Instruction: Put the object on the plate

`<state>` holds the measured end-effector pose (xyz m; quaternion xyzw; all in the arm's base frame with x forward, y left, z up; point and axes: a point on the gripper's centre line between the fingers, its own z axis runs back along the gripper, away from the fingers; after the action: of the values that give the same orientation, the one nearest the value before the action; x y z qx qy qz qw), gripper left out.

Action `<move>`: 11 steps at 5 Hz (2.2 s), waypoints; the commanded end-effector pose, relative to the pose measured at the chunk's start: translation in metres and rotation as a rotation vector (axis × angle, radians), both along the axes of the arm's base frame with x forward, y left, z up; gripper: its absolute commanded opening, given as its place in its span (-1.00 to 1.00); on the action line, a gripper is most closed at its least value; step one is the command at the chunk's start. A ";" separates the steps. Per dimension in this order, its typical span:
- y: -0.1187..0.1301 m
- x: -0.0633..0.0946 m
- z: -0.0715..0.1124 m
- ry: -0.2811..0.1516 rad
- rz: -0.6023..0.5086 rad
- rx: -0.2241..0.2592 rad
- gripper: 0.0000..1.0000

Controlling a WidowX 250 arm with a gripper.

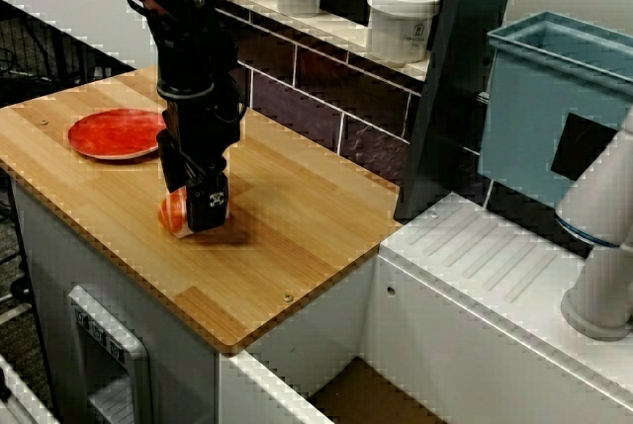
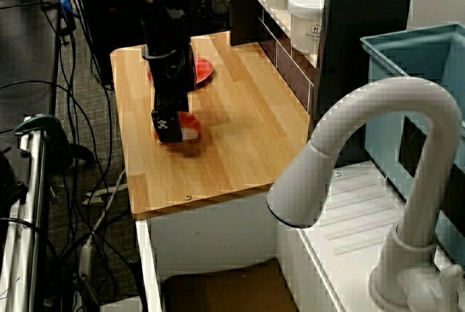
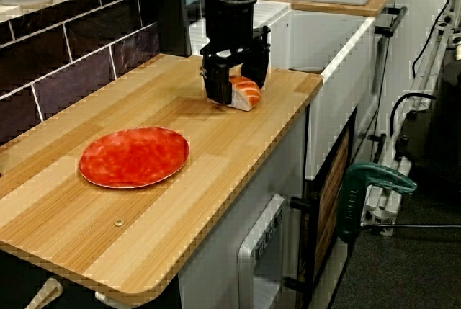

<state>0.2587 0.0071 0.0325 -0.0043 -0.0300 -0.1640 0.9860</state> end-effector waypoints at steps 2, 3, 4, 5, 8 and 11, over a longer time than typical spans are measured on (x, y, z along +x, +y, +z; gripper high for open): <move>0.003 0.012 0.013 -0.040 0.016 -0.021 -1.00; 0.007 0.018 0.032 -0.043 0.013 -0.038 -1.00; 0.027 0.031 0.053 -0.049 0.042 -0.053 -1.00; 0.056 0.043 0.067 -0.079 0.093 -0.070 -1.00; 0.132 0.042 0.059 -0.138 0.185 -0.102 -1.00; 0.145 0.026 0.038 -0.149 0.126 -0.056 -1.00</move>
<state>0.2854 0.1456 0.0581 -0.0342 -0.0898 -0.0976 0.9906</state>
